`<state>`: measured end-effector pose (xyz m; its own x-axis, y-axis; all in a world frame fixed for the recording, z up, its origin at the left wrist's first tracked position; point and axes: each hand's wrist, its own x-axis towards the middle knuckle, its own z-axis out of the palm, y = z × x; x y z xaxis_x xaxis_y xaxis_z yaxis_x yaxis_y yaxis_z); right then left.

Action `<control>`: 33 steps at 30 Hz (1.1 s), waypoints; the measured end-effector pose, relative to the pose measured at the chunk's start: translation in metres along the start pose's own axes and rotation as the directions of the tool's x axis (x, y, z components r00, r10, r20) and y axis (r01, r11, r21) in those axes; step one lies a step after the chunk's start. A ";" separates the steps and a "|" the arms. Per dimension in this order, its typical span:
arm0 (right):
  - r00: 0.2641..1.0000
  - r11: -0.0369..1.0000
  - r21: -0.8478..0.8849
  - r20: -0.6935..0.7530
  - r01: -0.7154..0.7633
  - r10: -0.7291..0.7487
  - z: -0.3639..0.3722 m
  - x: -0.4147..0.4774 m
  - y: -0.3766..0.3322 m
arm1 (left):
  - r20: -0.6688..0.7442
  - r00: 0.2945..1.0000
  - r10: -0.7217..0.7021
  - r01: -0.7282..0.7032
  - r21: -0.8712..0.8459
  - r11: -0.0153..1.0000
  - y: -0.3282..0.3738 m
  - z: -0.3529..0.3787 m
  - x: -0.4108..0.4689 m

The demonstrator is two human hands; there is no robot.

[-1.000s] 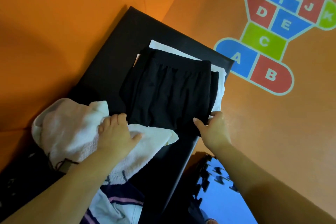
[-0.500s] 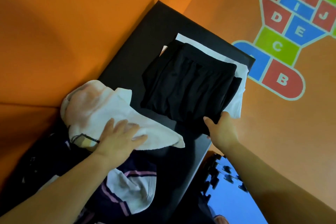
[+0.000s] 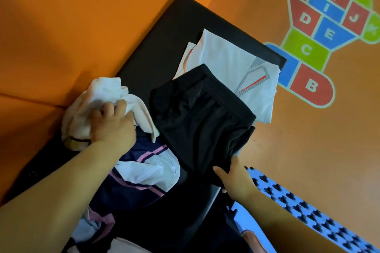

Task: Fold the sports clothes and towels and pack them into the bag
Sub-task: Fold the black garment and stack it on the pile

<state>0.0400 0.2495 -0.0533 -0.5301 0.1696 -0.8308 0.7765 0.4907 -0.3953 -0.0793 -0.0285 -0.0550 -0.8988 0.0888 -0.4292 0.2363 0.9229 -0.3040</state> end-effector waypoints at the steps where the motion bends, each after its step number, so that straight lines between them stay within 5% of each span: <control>1: 1.000 1.000 -0.011 -0.010 -0.017 0.017 -0.001 -0.002 0.006 | -0.025 0.999 0.042 -0.042 -0.003 0.999 0.004 -0.001 0.000; 6: 0.998 0.997 -0.066 -0.044 -0.043 0.040 -0.008 -0.002 0.026 | -0.295 0.872 0.391 -0.445 -0.141 0.884 0.028 -0.002 -0.005; 9: 0.996 0.999 -0.051 -0.092 -0.015 0.011 -0.011 0.003 0.032 | -0.275 0.805 0.525 -0.576 -0.156 0.802 0.050 -0.010 -0.007; 14: 0.923 0.943 -0.287 -0.288 0.169 -0.253 -0.019 0.010 0.020 | 0.023 0.837 0.546 -0.537 -0.154 0.829 0.060 -0.005 0.003; 17: 0.861 0.752 -0.615 -0.226 0.236 -0.455 -0.016 0.016 0.010 | 0.058 0.835 0.547 -0.540 -0.097 0.836 0.054 -0.003 0.000; 21: 0.956 0.669 -0.719 -0.024 0.187 -0.293 -0.010 0.018 0.004 | 0.092 0.839 0.537 -0.531 -0.079 0.844 0.048 0.001 -0.006; 28: 0.964 0.590 -0.774 0.094 0.228 -0.250 -0.001 0.002 0.001 | 0.199 0.824 0.531 -0.531 -0.057 0.845 0.037 -0.003 -0.022; 30: 0.963 0.591 -0.777 0.071 0.217 -0.260 -0.004 0.000 -0.001 | 0.171 0.832 0.528 -0.515 -0.119 0.849 0.034 0.000 -0.028; 33: 0.945 0.583 -0.786 0.002 0.204 -0.327 -0.007 -0.007 -0.007 | -0.120 0.848 0.515 -0.528 -0.255 0.810 0.025 0.008 -0.043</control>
<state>0.0360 0.2507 -0.0424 -0.7542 -0.0022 -0.6566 0.0771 0.9928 -0.0919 -0.0318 -0.0120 -0.0515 -0.6853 0.5960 -0.4185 0.5718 0.7962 0.1976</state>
